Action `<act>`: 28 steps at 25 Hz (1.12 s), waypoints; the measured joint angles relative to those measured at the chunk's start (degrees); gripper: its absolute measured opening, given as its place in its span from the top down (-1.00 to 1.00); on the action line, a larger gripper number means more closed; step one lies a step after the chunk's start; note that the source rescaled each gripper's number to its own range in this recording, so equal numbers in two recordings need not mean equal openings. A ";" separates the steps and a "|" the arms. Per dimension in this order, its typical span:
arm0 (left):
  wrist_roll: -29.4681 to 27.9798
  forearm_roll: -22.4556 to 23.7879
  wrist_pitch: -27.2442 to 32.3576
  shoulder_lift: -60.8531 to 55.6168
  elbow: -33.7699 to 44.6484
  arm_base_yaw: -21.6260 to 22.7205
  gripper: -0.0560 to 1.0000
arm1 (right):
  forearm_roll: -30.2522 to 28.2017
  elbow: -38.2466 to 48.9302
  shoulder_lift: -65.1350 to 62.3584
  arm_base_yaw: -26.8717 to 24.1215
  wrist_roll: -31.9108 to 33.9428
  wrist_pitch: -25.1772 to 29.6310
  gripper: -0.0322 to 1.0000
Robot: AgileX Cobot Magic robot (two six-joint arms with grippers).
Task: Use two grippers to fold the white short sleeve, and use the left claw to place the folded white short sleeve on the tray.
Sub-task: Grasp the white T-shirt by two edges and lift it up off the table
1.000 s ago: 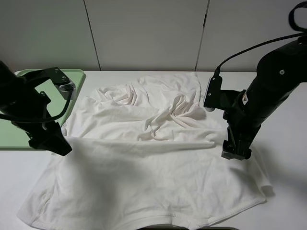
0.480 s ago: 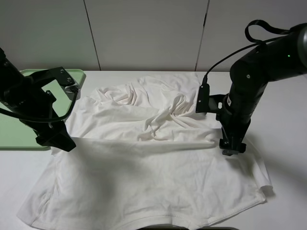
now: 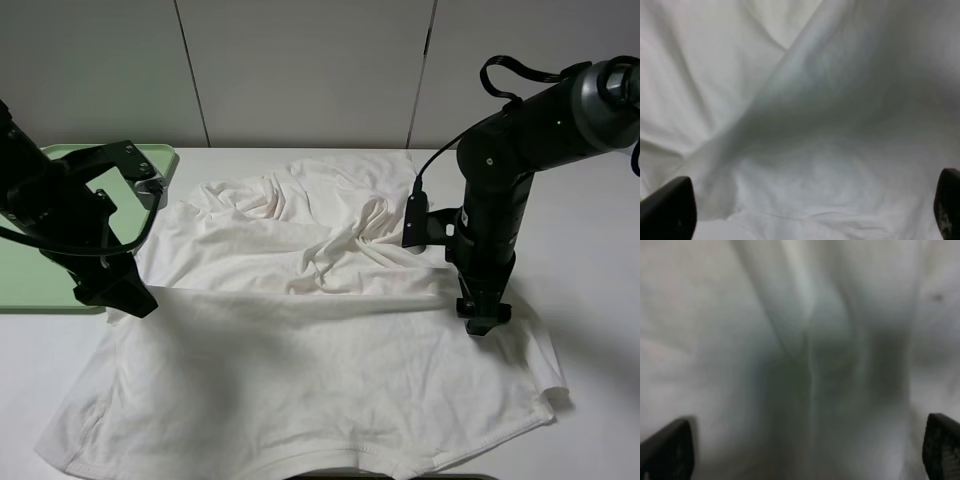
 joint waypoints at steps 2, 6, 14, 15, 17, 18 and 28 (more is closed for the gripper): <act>0.00 0.00 0.00 0.00 0.00 0.00 -0.89 | 0.00 0.00 0.08 0.00 -0.15 0.21 -1.00; 0.11 0.00 0.00 0.00 0.00 0.00 -0.89 | -0.18 -0.11 0.08 0.00 -1.54 1.68 -0.41; 1.08 0.24 -0.52 0.00 0.00 0.00 -0.86 | -0.20 -0.11 0.08 0.00 -1.66 4.46 0.94; 1.24 0.28 -0.70 0.98 0.00 0.00 -0.84 | -0.20 -0.11 0.08 0.00 -1.66 4.51 0.94; 1.24 0.28 -0.82 1.70 -0.04 0.00 -0.83 | -0.15 -0.11 0.08 0.00 -1.66 4.51 0.94; 1.24 0.30 -0.82 2.42 -0.23 0.00 -0.83 | -0.09 -0.11 0.08 0.00 -1.61 4.51 0.94; 1.24 11.22 -2.02 12.16 -5.66 -0.45 -0.77 | 0.04 -0.17 0.08 0.00 -0.52 4.72 0.94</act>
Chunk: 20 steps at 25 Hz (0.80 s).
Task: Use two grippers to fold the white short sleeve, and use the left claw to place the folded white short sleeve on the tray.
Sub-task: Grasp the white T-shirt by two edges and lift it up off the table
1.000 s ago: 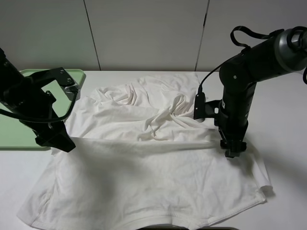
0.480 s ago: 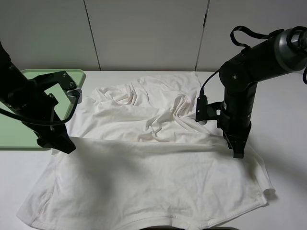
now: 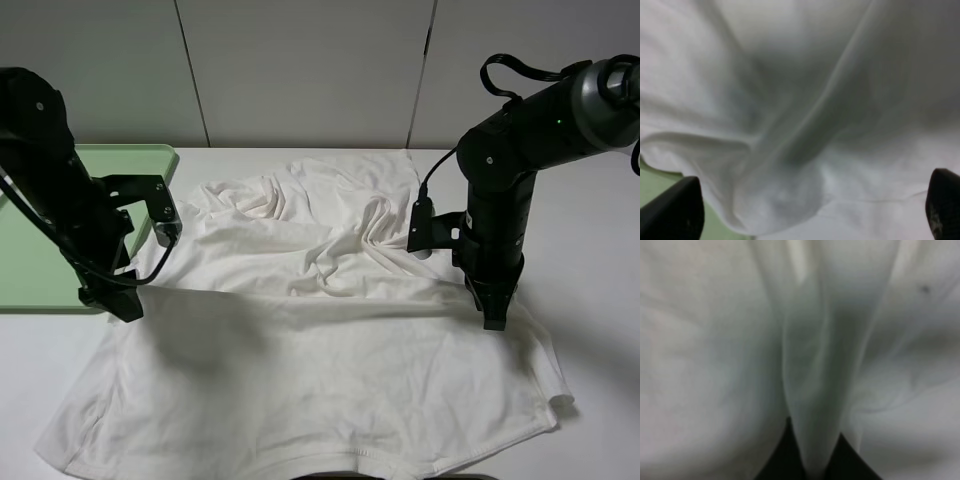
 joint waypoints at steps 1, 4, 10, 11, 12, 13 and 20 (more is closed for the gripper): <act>0.00 1.23 -0.02 0.35 -0.11 -0.21 -0.77 | 0.00 0.00 0.00 0.00 0.58 0.00 0.94; 0.00 6.23 -0.57 1.93 -0.98 -2.52 -0.74 | 0.00 0.00 0.00 0.00 0.97 0.01 0.94; -1.59 9.32 -4.08 5.18 -1.70 -7.31 -0.68 | 1.71 0.00 0.00 0.00 1.15 0.19 0.94; -2.21 9.32 -4.88 6.40 -1.70 -8.11 -0.68 | 1.76 0.00 0.00 0.00 1.15 0.30 0.94; -2.65 9.32 -4.88 7.10 -1.70 -8.44 -0.66 | 1.82 0.00 0.00 0.00 1.48 0.42 0.94; -3.44 9.32 -4.82 8.03 -1.70 -8.74 -0.62 | 1.87 0.00 0.00 0.00 1.79 0.63 0.94; -9.00 13.47 -0.53 9.42 -1.70 -8.73 0.71 | 1.57 0.00 0.00 0.00 2.40 1.01 0.94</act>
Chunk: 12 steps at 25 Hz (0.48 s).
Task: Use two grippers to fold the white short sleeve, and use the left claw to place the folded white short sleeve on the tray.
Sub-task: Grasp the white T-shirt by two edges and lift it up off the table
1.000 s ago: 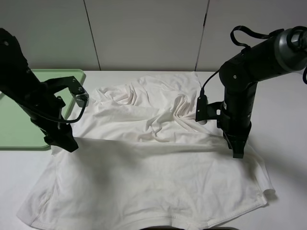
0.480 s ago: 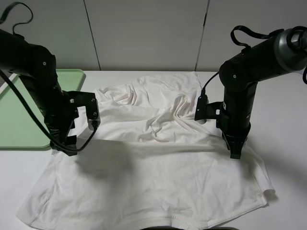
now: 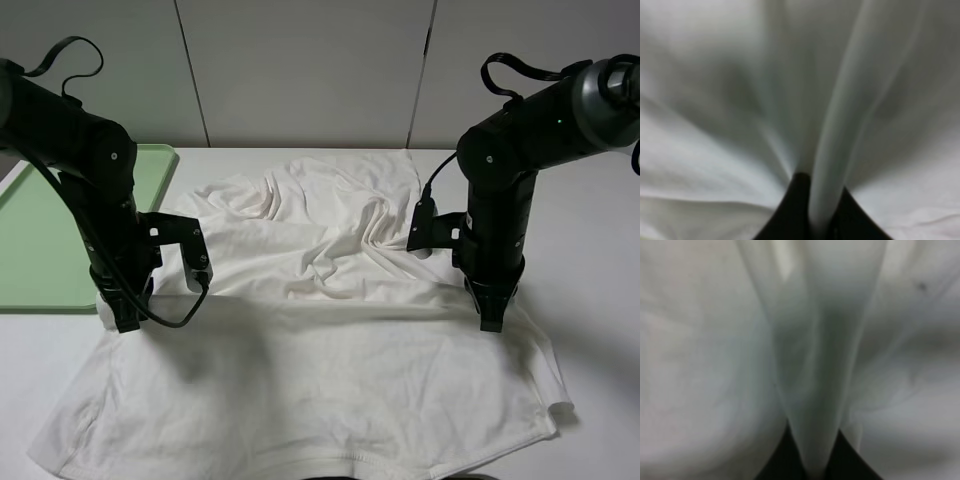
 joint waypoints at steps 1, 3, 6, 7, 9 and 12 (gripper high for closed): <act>0.00 0.00 0.00 0.00 0.00 0.00 0.71 | -0.12 0.00 0.00 0.00 0.00 0.00 0.94; -1.00 0.28 0.71 -0.40 0.00 0.00 0.82 | -0.41 0.00 -0.12 0.00 0.34 0.00 0.94; -2.16 0.49 0.99 -0.83 0.00 0.00 0.86 | -0.73 0.00 -1.33 0.00 1.62 -0.21 0.94; -3.27 0.47 1.32 -1.72 0.00 0.00 0.88 | -0.86 0.00 -1.91 0.00 2.17 -0.50 0.94; -5.63 0.59 1.99 -5.82 0.00 0.00 0.89 | -1.82 0.00 -6.15 0.00 5.74 -1.77 0.94; -7.14 0.59 2.11 -8.99 0.00 0.00 0.89 | -2.72 0.00 -9.35 0.00 7.60 -2.02 0.94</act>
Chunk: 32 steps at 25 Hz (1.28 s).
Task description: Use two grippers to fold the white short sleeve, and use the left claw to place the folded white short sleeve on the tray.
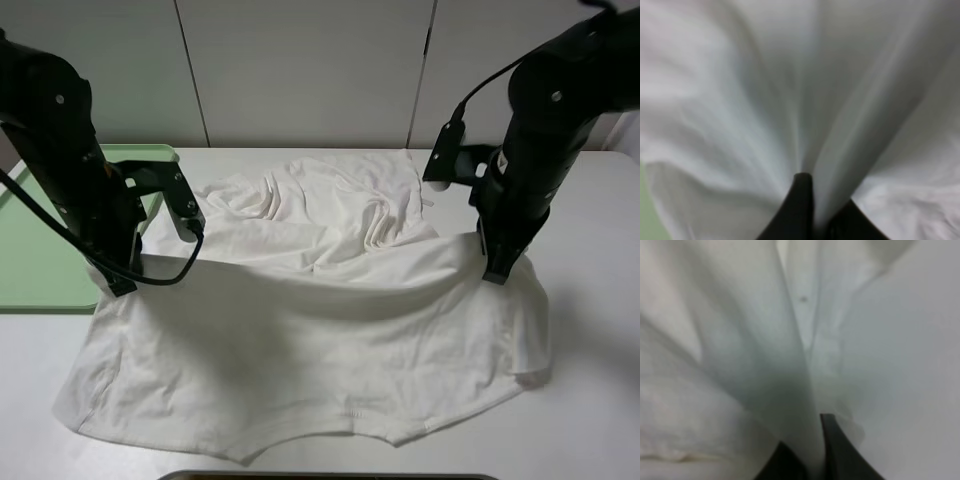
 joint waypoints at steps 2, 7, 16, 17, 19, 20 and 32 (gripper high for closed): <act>-0.62 0.00 0.00 -1.59 0.00 -0.12 0.89 | -0.62 0.00 -2.20 0.00 0.92 -0.11 0.94; -7.26 0.00 0.12 -14.68 0.00 -2.18 0.89 | -5.25 0.00 -14.62 0.00 5.62 -0.35 0.94; -14.27 0.00 4.52 -39.49 -0.06 -11.29 0.89 | -6.59 0.00 -37.40 0.00 14.74 0.13 0.94; -15.19 0.00 5.60 -41.57 -0.33 -11.84 0.89 | -6.58 0.00 -39.67 0.00 14.73 0.28 0.94; -17.12 -0.06 7.45 -44.23 -1.41 -12.73 0.89 | -7.25 0.00 -48.68 0.00 14.02 1.49 0.94; -19.10 -0.13 9.27 -46.24 -2.90 -13.52 0.89 | -7.41 0.00 -50.04 0.00 13.61 1.52 0.94; -22.12 6.34 21.27 -47.77 -29.49 -16.74 0.89 | -6.96 -17.54 -60.01 0.47 8.88 -0.20 0.94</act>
